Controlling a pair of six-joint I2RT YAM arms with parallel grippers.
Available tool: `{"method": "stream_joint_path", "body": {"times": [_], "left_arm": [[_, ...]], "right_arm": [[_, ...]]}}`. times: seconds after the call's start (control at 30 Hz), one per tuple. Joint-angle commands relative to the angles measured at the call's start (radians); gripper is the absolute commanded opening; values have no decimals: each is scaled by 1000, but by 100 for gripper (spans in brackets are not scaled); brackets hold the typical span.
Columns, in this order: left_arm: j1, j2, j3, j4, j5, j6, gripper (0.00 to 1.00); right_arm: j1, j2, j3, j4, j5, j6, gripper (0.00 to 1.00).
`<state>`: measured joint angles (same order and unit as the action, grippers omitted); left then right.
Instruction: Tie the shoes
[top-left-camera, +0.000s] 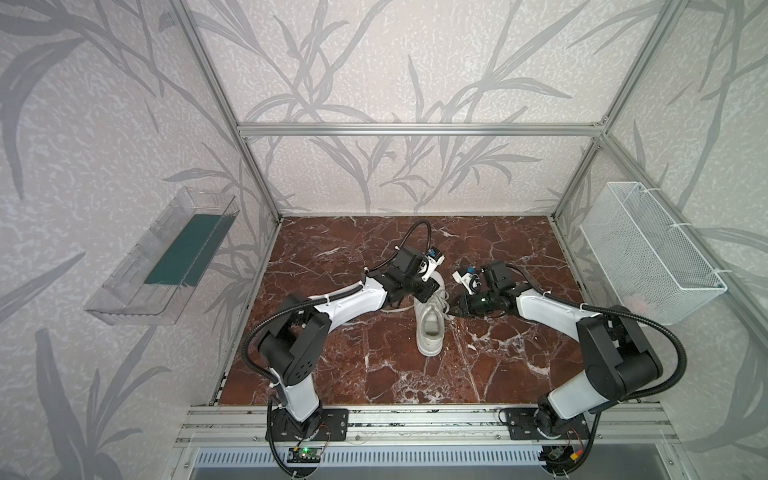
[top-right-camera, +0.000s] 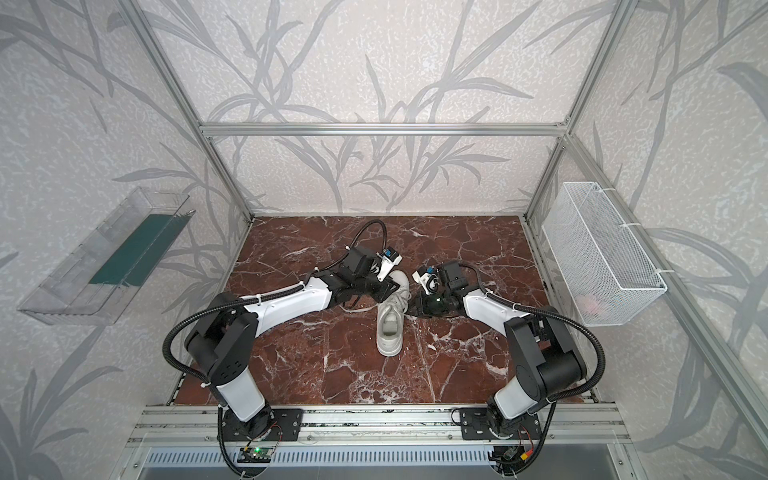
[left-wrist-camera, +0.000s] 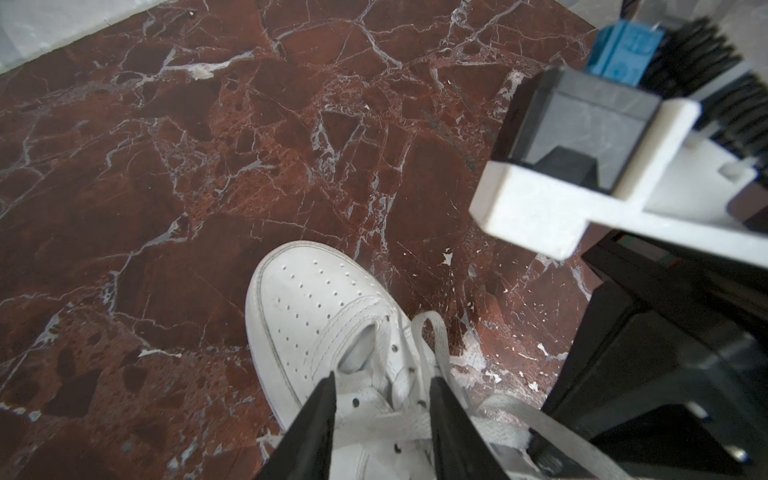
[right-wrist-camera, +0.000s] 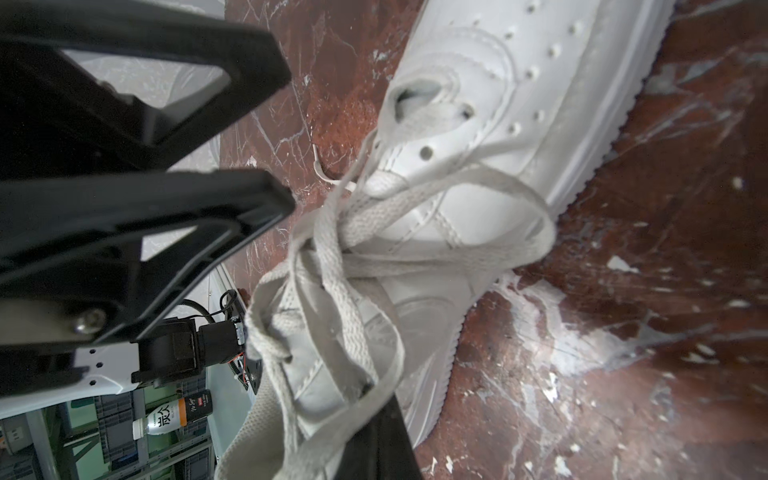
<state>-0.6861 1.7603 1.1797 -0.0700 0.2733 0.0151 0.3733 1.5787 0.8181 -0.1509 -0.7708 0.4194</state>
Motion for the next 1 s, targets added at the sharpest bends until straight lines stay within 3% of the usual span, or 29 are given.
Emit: {"method": "stream_joint_path", "body": {"times": [0.0,0.4,0.97], "left_arm": [[0,24,49,-28,41,6,40],[-2,104,132,-92,89,44,38],[-30,170,225,-256,52,154,34]], "right_arm": [[-1,15,27,-18,4,-22,0],[-1,27,2,73,-29,23,0],[-1,33,-11,101,-50,43,0]]}}
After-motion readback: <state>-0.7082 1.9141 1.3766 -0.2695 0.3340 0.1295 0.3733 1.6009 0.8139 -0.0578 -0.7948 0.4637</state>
